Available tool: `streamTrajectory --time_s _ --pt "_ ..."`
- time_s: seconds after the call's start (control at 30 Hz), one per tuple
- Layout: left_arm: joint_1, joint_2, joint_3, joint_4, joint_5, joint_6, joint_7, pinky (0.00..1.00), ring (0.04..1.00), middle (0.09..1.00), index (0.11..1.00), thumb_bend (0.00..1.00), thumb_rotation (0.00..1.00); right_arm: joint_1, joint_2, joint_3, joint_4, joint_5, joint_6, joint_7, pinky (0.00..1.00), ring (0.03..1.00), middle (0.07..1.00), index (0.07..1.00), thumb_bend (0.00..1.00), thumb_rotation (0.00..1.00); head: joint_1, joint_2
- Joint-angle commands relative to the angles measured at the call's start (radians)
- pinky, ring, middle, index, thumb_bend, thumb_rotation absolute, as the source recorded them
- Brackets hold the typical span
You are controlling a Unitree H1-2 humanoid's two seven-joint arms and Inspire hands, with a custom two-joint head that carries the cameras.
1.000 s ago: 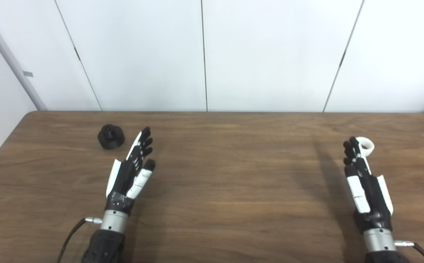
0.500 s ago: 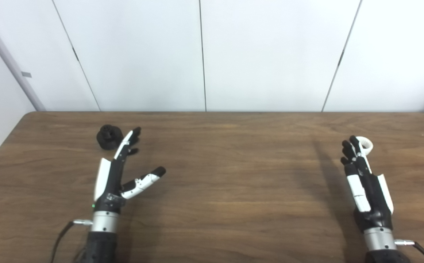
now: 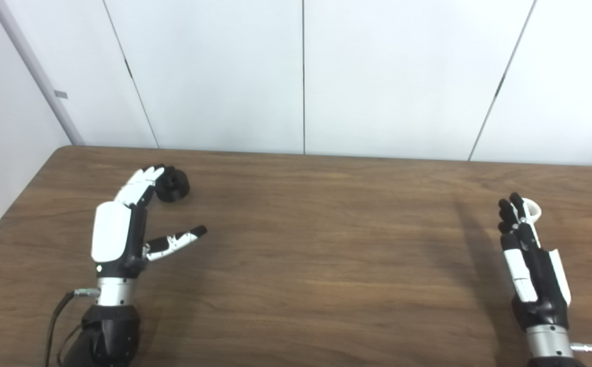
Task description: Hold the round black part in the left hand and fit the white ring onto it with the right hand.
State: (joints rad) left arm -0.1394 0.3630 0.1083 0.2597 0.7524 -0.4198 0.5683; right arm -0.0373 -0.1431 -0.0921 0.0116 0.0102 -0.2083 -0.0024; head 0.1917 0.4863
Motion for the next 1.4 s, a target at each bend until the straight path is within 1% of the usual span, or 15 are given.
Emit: streamTrajectory --time_s 0.0,0.03,0.1,0.27,0.37,0.43,0.6,0.7,0.77,0.83,0.97,1.07,1.2,1.3,1.37 --pt "-0.037 0.037 0.004 0.029 0.034 -0.030 0.096 0.83 0.916 0.902 0.862 0.87 0.37 0.024 0.001 0.000 0.051 0.004 -0.036 0.005 0.99 0.975 0.963 0.987 0.56 0.85 0.009 -0.003" --pt "-0.043 0.041 0.005 0.038 0.049 -0.009 0.117 0.82 0.917 0.903 0.864 0.88 0.38 0.024 0.000 0.000 0.053 0.005 -0.037 0.006 0.99 0.974 0.962 0.986 0.56 0.85 0.010 -0.005" --pt "-0.051 0.047 0.004 0.048 0.055 0.018 0.136 0.86 0.941 0.932 0.900 0.87 0.41 0.024 0.000 0.000 0.057 0.007 -0.038 0.007 0.97 0.977 0.966 0.991 0.56 0.85 0.016 -0.009" --pt "-0.082 0.068 0.010 0.091 0.049 0.082 0.151 0.94 0.939 0.932 0.924 0.88 0.41 0.021 -0.008 -0.001 0.070 0.001 -0.048 0.006 0.97 0.977 0.970 0.997 0.58 0.86 0.040 -0.017" --pt "-0.100 0.088 0.012 0.111 0.032 0.129 0.122 0.98 0.950 0.944 0.939 0.88 0.45 0.018 -0.011 -0.005 0.081 0.005 -0.062 0.003 0.97 0.970 0.962 0.993 0.61 0.85 0.049 -0.019" --pt "-0.111 0.103 0.010 0.124 0.018 0.154 0.102 0.99 0.952 0.940 0.938 0.90 0.46 0.017 -0.012 -0.007 0.082 0.011 -0.063 0.007 0.97 0.974 0.963 0.993 0.61 0.85 0.055 -0.019" --pt "-0.136 0.141 0.005 0.135 -0.018 0.256 0.002 1.00 0.977 0.957 0.950 0.96 0.52 0.015 -0.013 -0.010 0.082 0.022 -0.057 0.013 0.98 0.982 0.967 0.995 0.60 0.85 0.071 -0.020" --pt "-0.150 0.165 -0.007 0.148 -0.033 0.277 -0.036 1.00 0.980 0.960 0.944 0.99 0.54 0.016 -0.016 -0.013 0.082 0.032 -0.058 0.019 1.00 0.984 0.974 1.000 0.58 0.85 0.081 -0.017" --pt "-0.161 0.182 -0.018 0.162 -0.051 0.292 -0.080 1.00 0.979 0.955 0.936 1.00 0.58 0.019 -0.018 -0.015 0.078 0.030 -0.052 0.017 0.99 0.975 0.969 0.997 0.57 0.85 0.086 -0.015" --pt "-0.167 0.191 -0.026 0.166 -0.068 0.308 -0.118 0.99 0.981 0.958 0.934 1.00 0.58 0.020 -0.022 -0.015 0.077 0.028 -0.053 0.018 0.98 0.977 0.968 0.997 0.57 0.86 0.093 -0.013" --pt "-0.179 0.222 -0.047 0.151 -0.109 0.378 -0.263 1.00 0.998 0.983 0.951 1.00 0.58 0.019 -0.026 -0.019 0.076 0.044 -0.051 0.025 1.00 0.972 0.967 0.999 0.55 0.86 0.105 -0.012" --pt "-0.199 0.256 -0.064 0.165 -0.138 0.394 -0.354 1.00 1.000 0.989 0.951 1.00 0.61 0.019 -0.027 -0.018 0.074 0.047 -0.051 0.026 1.00 0.971 0.963 1.000 0.51 0.85 0.106 -0.009" --pt "-0.218 0.296 -0.080 0.171 -0.194 0.390 -0.461 1.00 1.000 0.989 0.942 1.00 0.64 0.015 -0.028 -0.016 0.070 0.044 -0.039 0.023 1.00 0.986 0.971 1.000 0.56 0.86 0.107 -0.006" --pt "-0.226 0.313 -0.095 0.174 -0.214 0.389 -0.507 0.99 0.994 0.972 0.925 1.00 0.62 0.010 -0.032 -0.015 0.079 0.043 -0.048 0.025 1.00 0.982 0.967 0.996 0.58 0.85 0.114 -0.005" --pt "-0.235 0.324 -0.107 0.189 -0.217 0.376 -0.517 0.99 0.988 0.968 0.910 1.00 0.58 0.009 -0.033 -0.015 0.077 0.053 -0.048 0.031 1.00 0.979 0.967 0.999 0.55 0.85 0.127 -0.004"
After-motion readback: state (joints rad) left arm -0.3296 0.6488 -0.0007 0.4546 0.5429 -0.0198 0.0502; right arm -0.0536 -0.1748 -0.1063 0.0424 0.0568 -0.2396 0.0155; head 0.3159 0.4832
